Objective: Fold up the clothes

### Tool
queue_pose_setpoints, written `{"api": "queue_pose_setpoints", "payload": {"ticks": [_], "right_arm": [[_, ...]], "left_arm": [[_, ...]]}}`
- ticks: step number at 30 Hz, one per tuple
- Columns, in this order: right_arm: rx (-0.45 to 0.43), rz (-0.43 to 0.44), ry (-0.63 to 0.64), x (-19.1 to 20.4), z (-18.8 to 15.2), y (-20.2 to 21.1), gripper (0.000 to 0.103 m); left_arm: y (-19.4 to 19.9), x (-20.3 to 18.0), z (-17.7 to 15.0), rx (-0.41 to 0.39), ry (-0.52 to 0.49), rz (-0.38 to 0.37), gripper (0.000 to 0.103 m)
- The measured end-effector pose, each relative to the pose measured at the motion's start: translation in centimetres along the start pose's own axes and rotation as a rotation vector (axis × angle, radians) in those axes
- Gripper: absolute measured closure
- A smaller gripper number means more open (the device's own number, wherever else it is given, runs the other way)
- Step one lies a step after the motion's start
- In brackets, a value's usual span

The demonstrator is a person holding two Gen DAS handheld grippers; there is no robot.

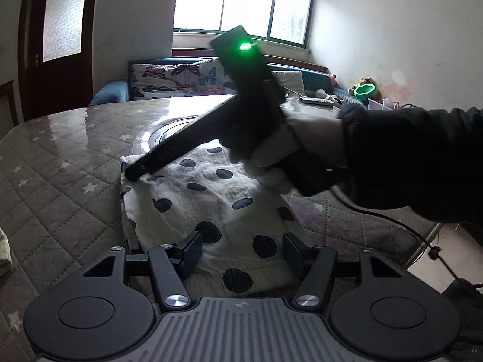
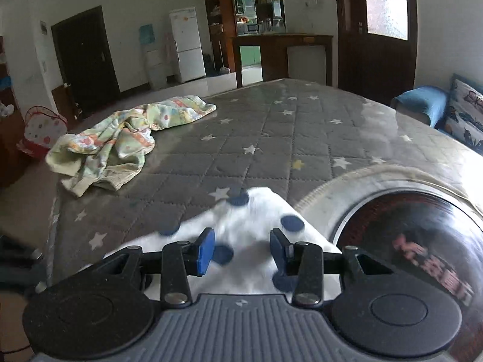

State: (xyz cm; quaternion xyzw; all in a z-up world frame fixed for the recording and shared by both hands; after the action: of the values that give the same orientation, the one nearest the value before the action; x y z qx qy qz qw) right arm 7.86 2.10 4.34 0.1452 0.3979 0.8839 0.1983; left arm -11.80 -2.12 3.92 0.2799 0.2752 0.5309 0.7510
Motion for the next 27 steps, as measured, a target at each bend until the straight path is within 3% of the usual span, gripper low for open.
{"api": "queue_pose_setpoints", "payload": {"ticks": [7,12,16,22,27], "right_arm": [[0.012,-0.065,-0.038,-1.5,2.3,-2.9,0.062],[-0.014,-0.039,-0.063,-2.0,2.0,0.5,0.062],[0.002,0.021,0.018,0.3,-0.1,3.4,0.054],[0.044,0.081,0.069,2.7,-5.2,5.9,0.054],[0.058,-0.041,0.089,1.3,-8.3,7.5,0.052]], "left_arm": [[0.4,0.0,-0.3,-0.009,0.018,-0.006,0.036],[0.4,0.0,-0.4,-0.017,0.022,-0.009,0.035],[0.6,0.0,-0.4,-0.022,0.022,-0.001,0.034],[0.8,-0.2,-0.7,-0.022,0.024,0.012,0.033],[1.1,-0.9,-0.7,-0.022,0.017,0.023,0.031]]}}
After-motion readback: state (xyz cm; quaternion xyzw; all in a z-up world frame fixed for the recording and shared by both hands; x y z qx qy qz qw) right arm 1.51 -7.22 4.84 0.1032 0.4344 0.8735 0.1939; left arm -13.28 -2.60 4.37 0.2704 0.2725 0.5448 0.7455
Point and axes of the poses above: each gripper's, at about its wrist camera, not at the fingertips, and y roughly against the way its jaws point, x to its left, z to its top, the point moved 1 cm from there along -y, roughly the way its jaws point, and after that the axes turned 10 degrees about x, right-handed, at the moved point
